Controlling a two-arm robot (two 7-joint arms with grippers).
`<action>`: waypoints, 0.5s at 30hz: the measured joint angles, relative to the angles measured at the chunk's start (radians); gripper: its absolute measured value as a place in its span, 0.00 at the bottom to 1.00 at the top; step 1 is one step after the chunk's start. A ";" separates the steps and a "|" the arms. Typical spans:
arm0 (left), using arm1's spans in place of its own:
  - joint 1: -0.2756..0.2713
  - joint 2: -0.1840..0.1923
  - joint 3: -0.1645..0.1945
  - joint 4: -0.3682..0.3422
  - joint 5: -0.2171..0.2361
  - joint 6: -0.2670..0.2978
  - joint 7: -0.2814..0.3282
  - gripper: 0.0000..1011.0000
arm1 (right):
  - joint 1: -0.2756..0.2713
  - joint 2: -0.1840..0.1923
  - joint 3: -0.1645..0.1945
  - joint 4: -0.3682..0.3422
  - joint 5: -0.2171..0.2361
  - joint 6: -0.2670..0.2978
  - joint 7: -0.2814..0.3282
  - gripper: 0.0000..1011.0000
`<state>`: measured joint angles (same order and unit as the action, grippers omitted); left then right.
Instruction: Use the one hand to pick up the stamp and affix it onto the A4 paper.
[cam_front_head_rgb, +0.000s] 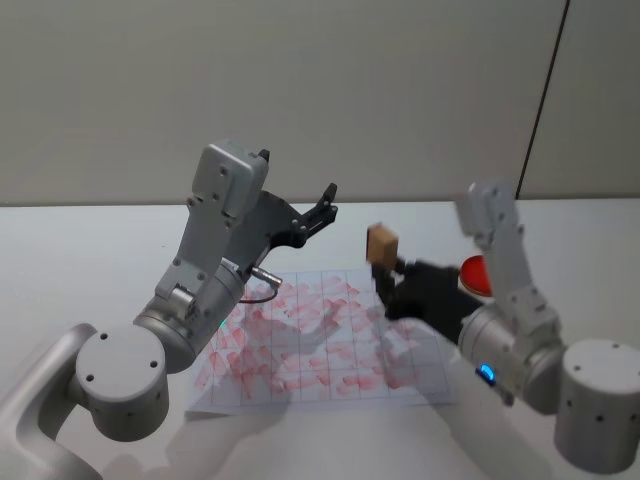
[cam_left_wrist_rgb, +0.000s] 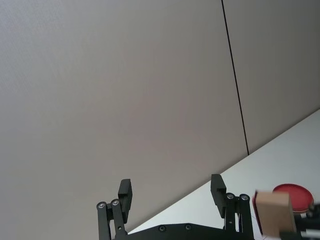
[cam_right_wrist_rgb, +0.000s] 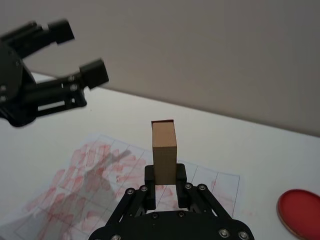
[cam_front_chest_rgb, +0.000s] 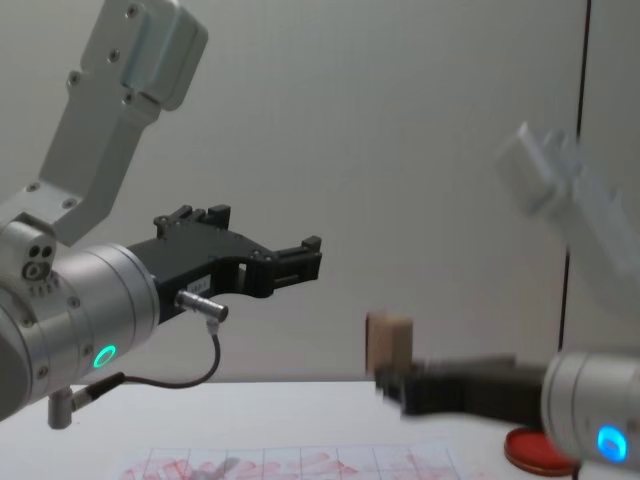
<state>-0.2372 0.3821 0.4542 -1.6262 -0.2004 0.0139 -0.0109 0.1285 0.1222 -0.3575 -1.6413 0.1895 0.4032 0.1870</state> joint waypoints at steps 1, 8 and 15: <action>0.000 0.000 0.000 0.000 0.000 0.000 0.000 0.99 | 0.000 0.000 0.000 0.000 0.000 0.000 0.000 0.21; 0.000 0.000 0.000 0.000 0.000 0.000 0.000 0.99 | 0.010 0.003 0.024 -0.046 0.028 -0.003 -0.046 0.21; 0.000 0.000 0.000 0.000 0.000 0.000 0.000 0.99 | 0.025 0.011 0.057 -0.055 0.056 0.036 -0.103 0.21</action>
<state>-0.2372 0.3821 0.4542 -1.6262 -0.2004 0.0140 -0.0108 0.1537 0.1333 -0.3005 -1.6967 0.2454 0.4394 0.0838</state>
